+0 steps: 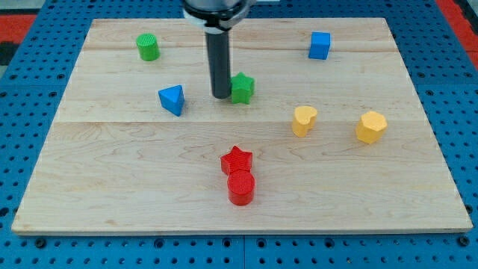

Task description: Move the green star close to the blue cube

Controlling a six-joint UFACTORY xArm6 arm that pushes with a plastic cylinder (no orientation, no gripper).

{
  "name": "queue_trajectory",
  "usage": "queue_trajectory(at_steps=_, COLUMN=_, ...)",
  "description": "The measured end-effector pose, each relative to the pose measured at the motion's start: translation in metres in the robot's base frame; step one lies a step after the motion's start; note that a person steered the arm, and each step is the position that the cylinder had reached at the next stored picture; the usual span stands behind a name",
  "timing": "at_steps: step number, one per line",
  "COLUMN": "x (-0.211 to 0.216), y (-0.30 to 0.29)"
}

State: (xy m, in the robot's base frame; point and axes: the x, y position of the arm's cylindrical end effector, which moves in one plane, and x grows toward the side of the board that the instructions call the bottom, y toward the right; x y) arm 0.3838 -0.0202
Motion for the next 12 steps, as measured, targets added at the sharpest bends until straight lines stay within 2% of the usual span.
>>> queue_trajectory(at_steps=2, x=-0.002, y=0.057)
queue_trajectory(at_steps=4, x=0.004, y=0.061)
queue_trajectory(at_steps=5, x=0.021, y=0.068)
queue_trajectory(at_steps=8, x=-0.031, y=0.093)
queue_trajectory(at_steps=11, x=-0.048, y=0.069)
queue_trajectory(at_steps=12, x=-0.049, y=0.092)
